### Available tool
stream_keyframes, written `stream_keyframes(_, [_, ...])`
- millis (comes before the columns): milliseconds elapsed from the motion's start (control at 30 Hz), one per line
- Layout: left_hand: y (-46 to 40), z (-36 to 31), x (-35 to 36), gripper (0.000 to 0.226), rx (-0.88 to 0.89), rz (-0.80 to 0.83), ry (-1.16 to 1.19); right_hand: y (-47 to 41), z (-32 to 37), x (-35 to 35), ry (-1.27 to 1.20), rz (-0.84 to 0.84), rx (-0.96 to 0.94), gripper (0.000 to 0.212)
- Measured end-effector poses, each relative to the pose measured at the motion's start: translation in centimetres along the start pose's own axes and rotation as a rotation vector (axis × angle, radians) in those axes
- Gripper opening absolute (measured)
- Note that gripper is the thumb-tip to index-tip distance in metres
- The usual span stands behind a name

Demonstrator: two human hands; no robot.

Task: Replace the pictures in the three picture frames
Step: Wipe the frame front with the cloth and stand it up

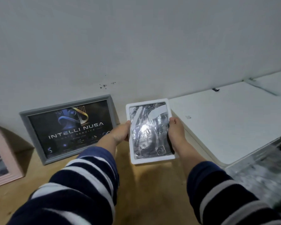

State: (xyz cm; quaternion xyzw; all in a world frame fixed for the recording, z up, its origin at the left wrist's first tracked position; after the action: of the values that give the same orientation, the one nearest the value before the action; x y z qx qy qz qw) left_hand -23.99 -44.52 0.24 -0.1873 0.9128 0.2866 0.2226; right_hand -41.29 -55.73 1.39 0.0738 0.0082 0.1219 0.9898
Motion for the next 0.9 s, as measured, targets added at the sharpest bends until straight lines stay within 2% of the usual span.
stream_keyframes(333, [-4.3, -1.2, 0.7, 0.047, -0.089, 0.067, 0.003, -3.0, -0.6, -0.2, -0.036, -0.022, -0.028, 0.028])
stream_keyframes(567, [-5.9, -1.8, 1.1, 0.060, -0.087, 0.074, 0.212, -4.0, -0.6, 0.0, -0.146, -0.052, -0.031, 0.022])
stream_keyframes(700, [-6.0, -2.7, 1.4, 0.077, -0.117, 0.079, 0.477, -5.0, -0.3, 0.6, -0.181, 0.004, -0.056, 0.023])
stream_keyframes(900, [-6.7, -4.5, 2.0, 0.083, 0.016, 0.032, 0.581, -6.4, -1.2, 0.5, -0.229, 0.109, 0.045, 0.028])
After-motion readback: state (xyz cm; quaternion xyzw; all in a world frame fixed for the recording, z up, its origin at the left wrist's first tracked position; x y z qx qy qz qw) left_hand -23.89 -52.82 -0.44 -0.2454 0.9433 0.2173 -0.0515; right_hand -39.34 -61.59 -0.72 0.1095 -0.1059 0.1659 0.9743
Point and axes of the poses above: each hand's wrist, its own y-axis away from the middle knuckle, its own x-axis out of the palm, z = x × y, the point moved 4 cm from there along -y, towards the middle knuckle, and after that the axes turned 15 degrees about -y, right-handed, at the moved point
